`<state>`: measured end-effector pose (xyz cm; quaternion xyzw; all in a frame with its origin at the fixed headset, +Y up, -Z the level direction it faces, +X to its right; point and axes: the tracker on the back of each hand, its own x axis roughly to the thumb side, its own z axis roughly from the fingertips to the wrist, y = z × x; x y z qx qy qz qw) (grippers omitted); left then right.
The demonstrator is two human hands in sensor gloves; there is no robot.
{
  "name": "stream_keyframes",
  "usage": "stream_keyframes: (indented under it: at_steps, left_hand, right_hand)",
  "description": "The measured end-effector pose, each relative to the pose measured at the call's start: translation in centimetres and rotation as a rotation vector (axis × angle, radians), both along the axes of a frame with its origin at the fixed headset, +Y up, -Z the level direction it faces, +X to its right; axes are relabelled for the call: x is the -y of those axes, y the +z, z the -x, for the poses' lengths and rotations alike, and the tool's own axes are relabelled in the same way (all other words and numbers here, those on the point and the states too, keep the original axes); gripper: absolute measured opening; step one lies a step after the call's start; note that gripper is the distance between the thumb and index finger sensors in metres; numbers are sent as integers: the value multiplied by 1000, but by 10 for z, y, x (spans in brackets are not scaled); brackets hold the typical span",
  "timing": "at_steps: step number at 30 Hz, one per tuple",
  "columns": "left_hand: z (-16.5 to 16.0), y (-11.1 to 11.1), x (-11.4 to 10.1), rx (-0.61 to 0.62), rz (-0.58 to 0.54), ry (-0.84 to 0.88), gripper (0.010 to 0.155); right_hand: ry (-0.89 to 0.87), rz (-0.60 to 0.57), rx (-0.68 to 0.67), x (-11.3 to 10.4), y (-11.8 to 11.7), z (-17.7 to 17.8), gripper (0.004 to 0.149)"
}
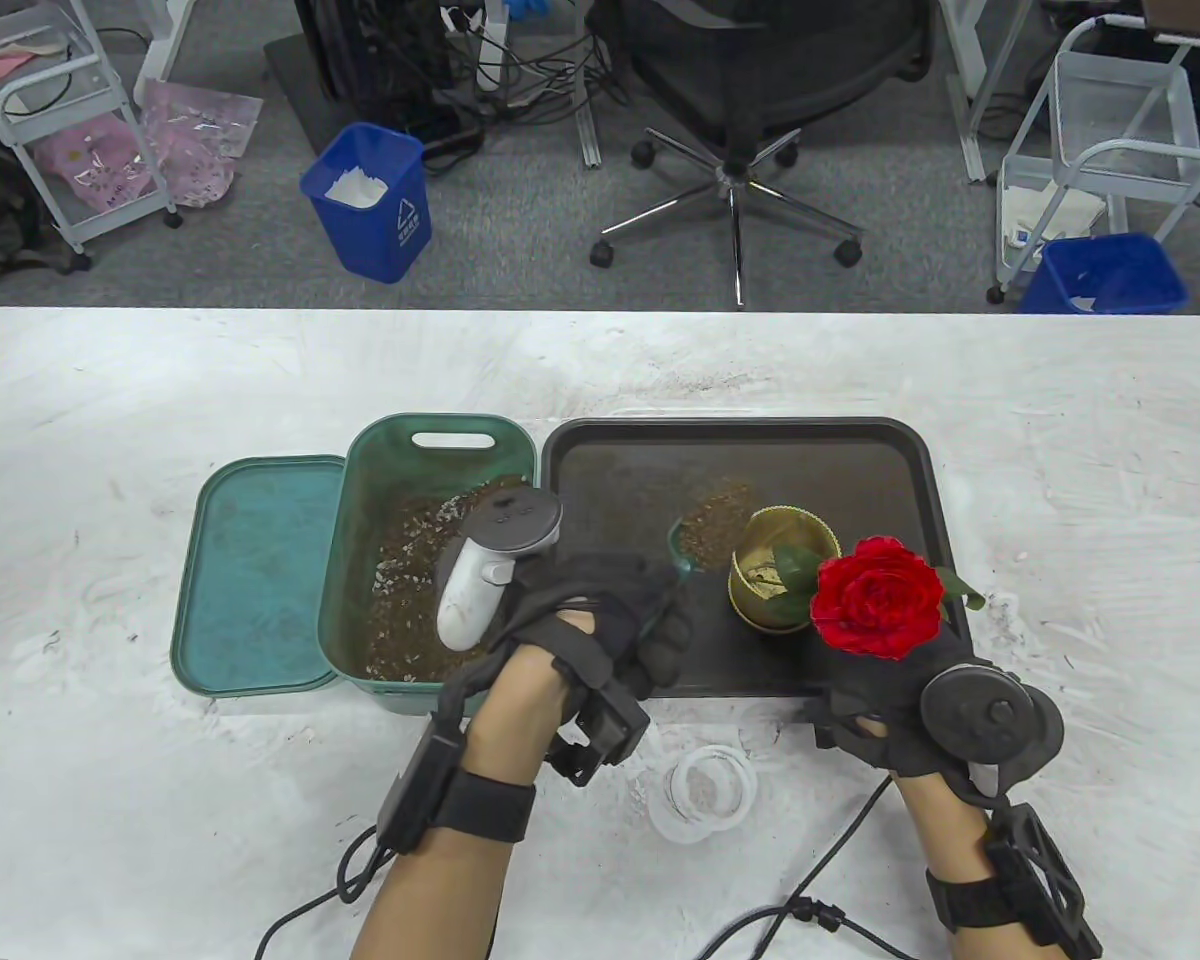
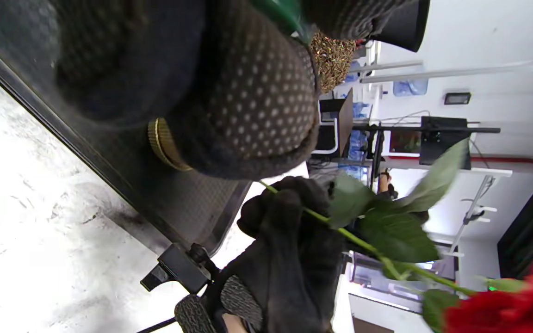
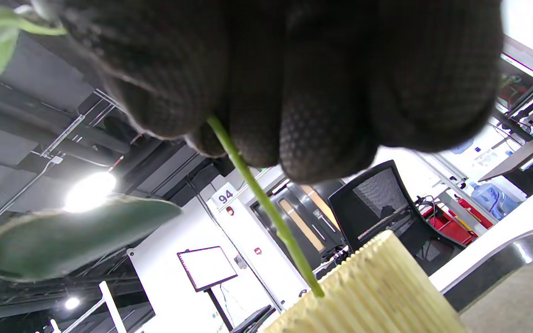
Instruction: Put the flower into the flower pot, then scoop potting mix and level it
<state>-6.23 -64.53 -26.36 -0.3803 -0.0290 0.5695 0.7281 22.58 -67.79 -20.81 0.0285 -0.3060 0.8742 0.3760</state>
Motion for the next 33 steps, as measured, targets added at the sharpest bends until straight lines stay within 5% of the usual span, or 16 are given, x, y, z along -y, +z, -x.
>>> stream_keyframes:
  at_steps: [10,33]
  left_hand:
    - [-34,-7,49,-62,-20,-6,58]
    - [-72,7,34,-79,-443,-478,56]
  right_hand:
    - [-12,6,3,0,0,-3,37]
    - [-17,6,11,-1,0,-4,37]
